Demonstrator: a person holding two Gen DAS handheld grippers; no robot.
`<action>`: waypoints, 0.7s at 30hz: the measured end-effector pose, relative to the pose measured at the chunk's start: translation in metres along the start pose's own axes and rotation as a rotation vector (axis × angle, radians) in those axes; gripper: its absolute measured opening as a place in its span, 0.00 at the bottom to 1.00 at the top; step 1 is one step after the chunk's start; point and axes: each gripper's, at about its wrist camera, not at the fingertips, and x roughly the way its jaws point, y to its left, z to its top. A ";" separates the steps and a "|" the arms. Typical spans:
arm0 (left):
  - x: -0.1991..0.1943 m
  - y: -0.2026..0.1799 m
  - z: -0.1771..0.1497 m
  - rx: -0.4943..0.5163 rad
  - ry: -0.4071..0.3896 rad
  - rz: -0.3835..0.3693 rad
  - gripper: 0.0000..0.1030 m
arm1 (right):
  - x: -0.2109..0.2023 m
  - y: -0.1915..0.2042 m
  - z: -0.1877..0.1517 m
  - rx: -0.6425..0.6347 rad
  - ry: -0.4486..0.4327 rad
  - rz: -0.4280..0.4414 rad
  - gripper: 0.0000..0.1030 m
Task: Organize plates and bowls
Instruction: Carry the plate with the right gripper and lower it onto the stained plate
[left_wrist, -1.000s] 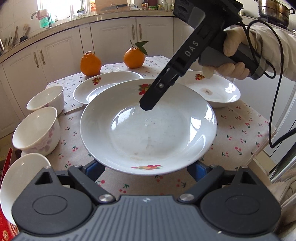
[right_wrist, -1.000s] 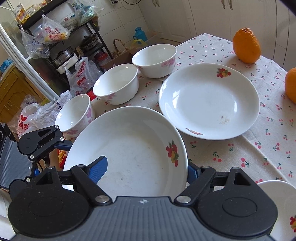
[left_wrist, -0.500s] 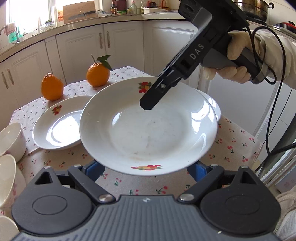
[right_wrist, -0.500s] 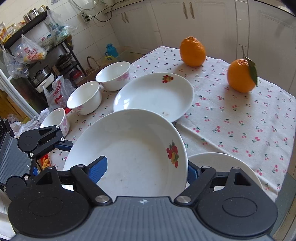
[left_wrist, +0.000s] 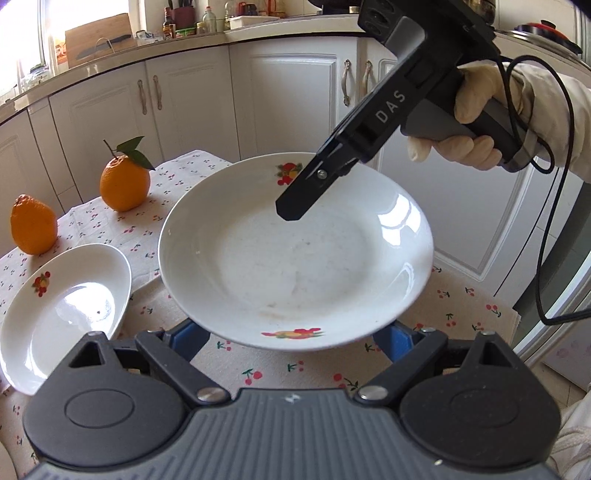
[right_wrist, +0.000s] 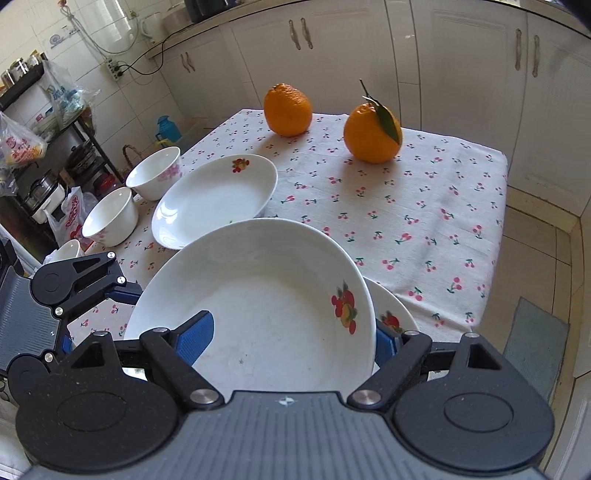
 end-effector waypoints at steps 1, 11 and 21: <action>0.002 -0.001 0.001 0.003 0.003 -0.005 0.91 | -0.001 -0.003 -0.002 0.005 -0.001 -0.006 0.87; 0.019 -0.004 0.004 0.019 0.043 -0.036 0.91 | 0.003 -0.020 -0.020 0.051 0.002 -0.023 0.87; 0.024 0.003 0.006 0.011 0.064 -0.062 0.92 | 0.010 -0.027 -0.025 0.072 0.021 -0.034 0.87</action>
